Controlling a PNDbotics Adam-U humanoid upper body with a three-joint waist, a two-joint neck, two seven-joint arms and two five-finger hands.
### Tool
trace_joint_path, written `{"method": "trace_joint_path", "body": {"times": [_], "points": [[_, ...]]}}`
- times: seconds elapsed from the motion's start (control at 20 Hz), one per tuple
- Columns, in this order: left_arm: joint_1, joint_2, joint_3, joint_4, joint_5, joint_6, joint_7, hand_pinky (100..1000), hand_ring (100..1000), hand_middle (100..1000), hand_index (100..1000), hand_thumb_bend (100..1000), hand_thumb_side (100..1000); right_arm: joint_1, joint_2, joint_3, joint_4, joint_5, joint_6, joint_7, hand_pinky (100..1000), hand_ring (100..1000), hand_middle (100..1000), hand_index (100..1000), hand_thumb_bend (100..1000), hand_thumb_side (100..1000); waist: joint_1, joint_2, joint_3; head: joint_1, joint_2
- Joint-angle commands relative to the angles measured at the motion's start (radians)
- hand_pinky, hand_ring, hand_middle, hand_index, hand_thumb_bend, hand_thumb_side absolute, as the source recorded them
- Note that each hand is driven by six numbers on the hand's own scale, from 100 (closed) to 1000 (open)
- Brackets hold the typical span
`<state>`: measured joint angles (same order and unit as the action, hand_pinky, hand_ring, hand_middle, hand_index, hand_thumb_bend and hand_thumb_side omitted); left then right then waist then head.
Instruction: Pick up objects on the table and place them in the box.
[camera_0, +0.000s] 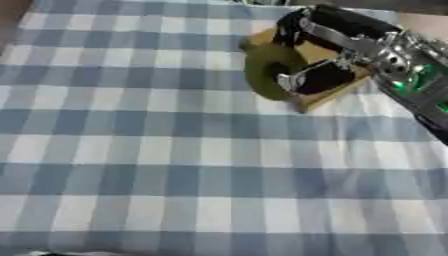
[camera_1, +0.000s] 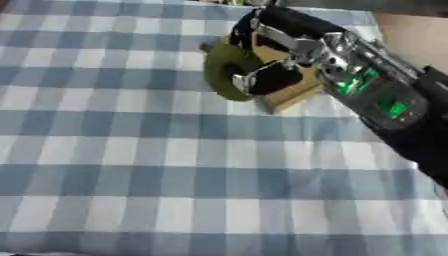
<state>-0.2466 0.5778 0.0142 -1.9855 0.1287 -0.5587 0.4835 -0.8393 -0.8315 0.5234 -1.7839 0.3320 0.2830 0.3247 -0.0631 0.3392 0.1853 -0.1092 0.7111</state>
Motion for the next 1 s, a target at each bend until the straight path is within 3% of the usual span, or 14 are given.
{"method": "trace_joint_path", "body": {"times": [0.05, 0.4, 0.6, 1.0], "points": [[-0.005, 0.025, 0.008, -0.015, 0.000, -0.004, -0.001, 587, 599, 603, 754, 171, 483, -0.007, -0.055, -0.042, -0.044, -0.008, 0.002, -0.005, 729, 935, 433, 681, 100, 249, 0.008, -0.024, -0.001, 0.004, -0.009], [-0.004, 0.028, 0.009, -0.015, -0.001, -0.005, 0.000, 586, 599, 603, 754, 170, 482, 0.010, -0.107, -0.081, 0.014, 0.038, -0.063, -0.031, 736, 923, 456, 687, 100, 263, 0.008, -0.024, -0.006, 0.008, -0.013], [-0.003, 0.028, 0.009, -0.015, -0.002, -0.005, 0.001, 586, 599, 603, 754, 168, 483, 0.002, -0.099, -0.103, 0.119, 0.076, -0.116, -0.071, 735, 917, 456, 686, 100, 258, 0.010, -0.022, -0.007, 0.008, -0.012], [0.000, 0.027, 0.008, -0.015, -0.005, -0.005, 0.002, 585, 599, 603, 754, 166, 484, -0.064, -0.024, -0.142, 0.424, 0.166, -0.232, -0.129, 735, 919, 469, 690, 100, 262, 0.015, -0.021, -0.009, 0.009, -0.009]]}}
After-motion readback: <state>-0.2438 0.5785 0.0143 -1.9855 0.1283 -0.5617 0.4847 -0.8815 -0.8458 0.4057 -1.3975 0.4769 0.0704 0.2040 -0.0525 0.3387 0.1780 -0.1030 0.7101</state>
